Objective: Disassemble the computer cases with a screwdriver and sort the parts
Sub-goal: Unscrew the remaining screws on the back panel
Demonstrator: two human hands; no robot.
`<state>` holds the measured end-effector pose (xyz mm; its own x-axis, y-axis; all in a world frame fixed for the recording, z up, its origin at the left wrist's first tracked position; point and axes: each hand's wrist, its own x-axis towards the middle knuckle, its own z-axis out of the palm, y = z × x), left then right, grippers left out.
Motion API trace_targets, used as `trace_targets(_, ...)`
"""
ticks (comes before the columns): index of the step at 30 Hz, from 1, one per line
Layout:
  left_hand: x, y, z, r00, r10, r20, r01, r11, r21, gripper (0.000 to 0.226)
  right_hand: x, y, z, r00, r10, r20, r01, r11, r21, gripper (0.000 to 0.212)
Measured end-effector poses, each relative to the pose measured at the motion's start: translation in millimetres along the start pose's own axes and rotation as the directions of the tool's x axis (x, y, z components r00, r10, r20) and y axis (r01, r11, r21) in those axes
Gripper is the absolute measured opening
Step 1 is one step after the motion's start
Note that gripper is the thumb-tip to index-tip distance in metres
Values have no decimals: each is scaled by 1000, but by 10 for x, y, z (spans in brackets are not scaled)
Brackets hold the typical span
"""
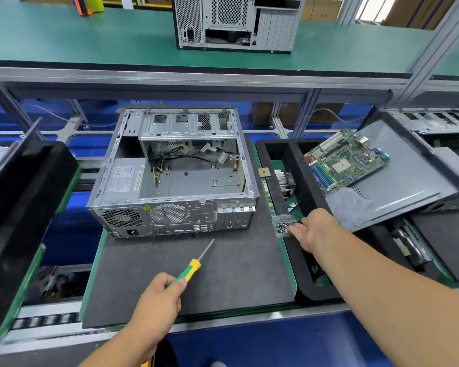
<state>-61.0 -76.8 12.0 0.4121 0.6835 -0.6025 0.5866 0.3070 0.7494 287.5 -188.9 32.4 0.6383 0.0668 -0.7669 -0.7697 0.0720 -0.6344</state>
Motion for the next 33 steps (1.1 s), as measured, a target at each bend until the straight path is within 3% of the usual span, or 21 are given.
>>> trace_targets(2,18,-6,10,999,-16,34,16,1000,-26,24,-72,67,-68,999,37,-36,-36,998,46,45)
trace_targets(4,46,-14,16,997,-25,75,30,998,-56,20,-212,210,-116,995,-63,-71,57,995,-88,25)
trace_targets(6,85,-19,13,993,-13,113,19,998,-55,14,-325,435,-141,971,-237,29,234,920,-316,8)
trace_targets(8,144,-21,-4,991,29,132,-26,999,-19,5,-416,704,-160,918,-345,196,396,797,-455,8)
trace_targets(10,215,-11,-19,989,84,123,-92,994,60,5,-508,920,-160,829,-419,370,559,603,-570,18)
trace_targets(13,318,49,-27,972,223,79,-237,928,286,10,-564,1109,-217,603,-367,709,787,127,-603,42)
trace_targets(15,359,133,-3,951,290,111,-309,857,412,15,-525,1176,-242,497,-292,817,815,-165,-555,56)
trace_targets(17,396,217,61,927,324,187,-374,785,494,17,-480,1227,-227,454,-276,847,786,-324,-526,48)
trace_targets(20,460,294,215,901,356,246,-433,726,535,20,-373,1232,-189,451,-266,852,730,-440,-523,21)
trace_targets(23,557,304,347,906,381,185,-414,705,576,22,-261,1199,-193,459,-226,859,707,-493,-507,16)
trace_targets(26,582,262,373,915,391,103,-368,699,614,41,-225,1207,-231,475,-199,857,689,-521,-503,17)
trace_targets(28,554,237,340,921,388,25,-338,767,545,52,-276,1206,-245,475,-199,857,689,-521,-503,24)
trace_targets(29,518,245,296,937,346,-48,-293,853,432,52,-327,1200,-241,475,-211,854,689,-515,-510,28)
trace_targets(31,417,348,138,968,132,-214,-143,989,-35,37,-491,1179,-179,448,-260,855,709,-480,-517,33)
trace_targets(33,333,542,-112,957,-106,-268,-54,847,-529,24,-748,1146,-17,345,-304,888,794,-409,-449,29)
